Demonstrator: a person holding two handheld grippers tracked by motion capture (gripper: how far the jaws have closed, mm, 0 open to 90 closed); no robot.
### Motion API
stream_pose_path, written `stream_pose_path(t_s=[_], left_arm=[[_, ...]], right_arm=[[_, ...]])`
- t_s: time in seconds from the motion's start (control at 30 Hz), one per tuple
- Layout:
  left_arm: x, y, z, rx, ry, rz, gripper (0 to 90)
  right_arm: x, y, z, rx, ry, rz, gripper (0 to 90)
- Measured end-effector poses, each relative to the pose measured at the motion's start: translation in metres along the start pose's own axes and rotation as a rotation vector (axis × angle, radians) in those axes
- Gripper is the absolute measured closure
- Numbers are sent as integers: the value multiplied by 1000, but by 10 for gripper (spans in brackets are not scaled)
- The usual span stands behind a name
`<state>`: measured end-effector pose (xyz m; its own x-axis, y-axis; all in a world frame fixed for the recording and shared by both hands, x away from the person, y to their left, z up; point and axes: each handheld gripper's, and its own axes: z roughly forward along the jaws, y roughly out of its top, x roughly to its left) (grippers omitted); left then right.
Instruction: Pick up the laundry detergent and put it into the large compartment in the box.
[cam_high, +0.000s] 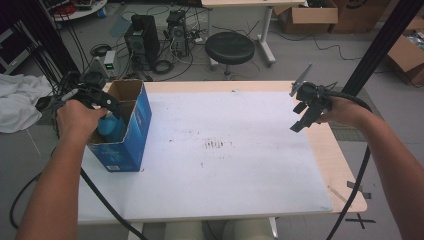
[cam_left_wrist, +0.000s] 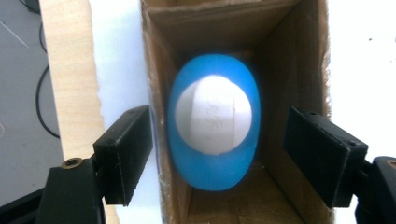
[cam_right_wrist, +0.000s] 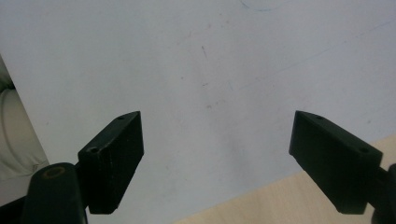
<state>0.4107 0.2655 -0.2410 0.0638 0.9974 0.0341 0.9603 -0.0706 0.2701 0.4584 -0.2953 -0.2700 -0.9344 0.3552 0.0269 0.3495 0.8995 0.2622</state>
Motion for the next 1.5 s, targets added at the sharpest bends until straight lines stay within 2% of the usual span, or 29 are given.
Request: stream_pose_path(t_s=[0.1,0.27,0.47,0.57,0.67,0.7,0.87,0.97,1.2,1.23,1.33,1.43,1.47,1.5], left_arm=[[0,2,-8,-14,3,6,249],[0,2,-15,-29,-19,11,248],[-7,2,-27,-48,-31,57,232],[-13,2,-35,-50,-39,93,217],[-16,1,-37,-49,-42,104,200],[-20,1,-40,-46,-47,123,200],[-28,1,-41,-59,-51,143,196],[-37,1,-44,-71,-46,181,195],[-51,0,-50,-95,-66,226,193],[-56,0,-52,-100,-69,248,193],[-62,-1,-54,-100,-70,269,193],[-75,-1,-58,-109,-76,321,192],[-75,-1,-58,-109,-76,321,192],[-79,-1,-59,-114,-82,337,192]], right_arm=[[0,-1,0,2,2,4,175],[0,-1,1,4,6,3,175],[0,-2,0,5,3,7,175],[1,-2,-1,6,3,8,176],[1,-2,-1,8,6,8,175],[1,-2,-1,9,4,7,176],[2,-1,-1,9,7,7,175],[2,-1,-1,9,7,4,175],[3,-2,-2,8,5,9,174],[3,-3,-2,10,7,13,174],[3,-3,-2,10,5,10,174],[3,-3,-3,9,4,11,174],[3,-3,-3,9,4,11,174],[3,-2,-3,8,4,9,174]])
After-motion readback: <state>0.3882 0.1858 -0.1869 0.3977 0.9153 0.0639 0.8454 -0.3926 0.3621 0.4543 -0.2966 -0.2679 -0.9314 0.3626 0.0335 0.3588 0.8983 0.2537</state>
